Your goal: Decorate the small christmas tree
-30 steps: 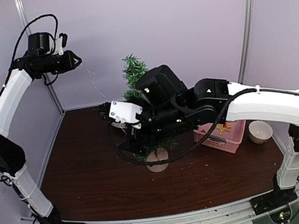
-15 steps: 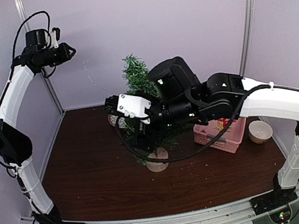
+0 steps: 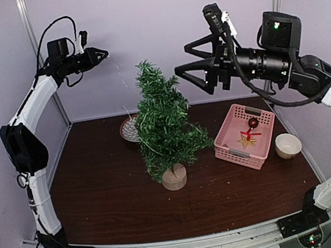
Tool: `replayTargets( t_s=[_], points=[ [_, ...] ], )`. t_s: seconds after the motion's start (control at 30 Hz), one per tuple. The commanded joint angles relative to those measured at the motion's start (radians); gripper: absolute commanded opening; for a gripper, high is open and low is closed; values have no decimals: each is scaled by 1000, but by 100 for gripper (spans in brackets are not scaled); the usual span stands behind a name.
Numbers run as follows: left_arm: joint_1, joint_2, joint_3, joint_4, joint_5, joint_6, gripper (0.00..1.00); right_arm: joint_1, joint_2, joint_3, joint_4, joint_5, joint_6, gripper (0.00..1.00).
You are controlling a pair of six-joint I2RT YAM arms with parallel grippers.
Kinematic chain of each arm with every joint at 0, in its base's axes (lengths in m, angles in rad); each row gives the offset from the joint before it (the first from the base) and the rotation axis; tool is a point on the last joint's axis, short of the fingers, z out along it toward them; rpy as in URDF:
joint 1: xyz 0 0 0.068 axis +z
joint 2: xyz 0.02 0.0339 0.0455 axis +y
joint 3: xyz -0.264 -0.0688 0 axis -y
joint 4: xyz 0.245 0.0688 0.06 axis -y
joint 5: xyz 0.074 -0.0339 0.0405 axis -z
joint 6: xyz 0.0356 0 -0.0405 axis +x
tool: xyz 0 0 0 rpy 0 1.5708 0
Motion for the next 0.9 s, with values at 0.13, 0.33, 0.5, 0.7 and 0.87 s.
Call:
replayTargets(
  t_s=[0.13,0.33,0.5,0.7,0.87],
  points=[
    [-84,38,78,184,129,6,9,-299,168,44,205,-104,326,74],
    [-129,61,80,234,224,46,9,-376,400,271,208,-246,397,62],
    [-179,67,77,202,288,124,9,-378,578,454,179,-373,429,56],
    [-222,65,74,143,310,221,9,-376,728,606,145,-450,448,47],
    [-228,67,70,153,319,227,7,-372,767,632,170,-485,471,45]
  ],
)
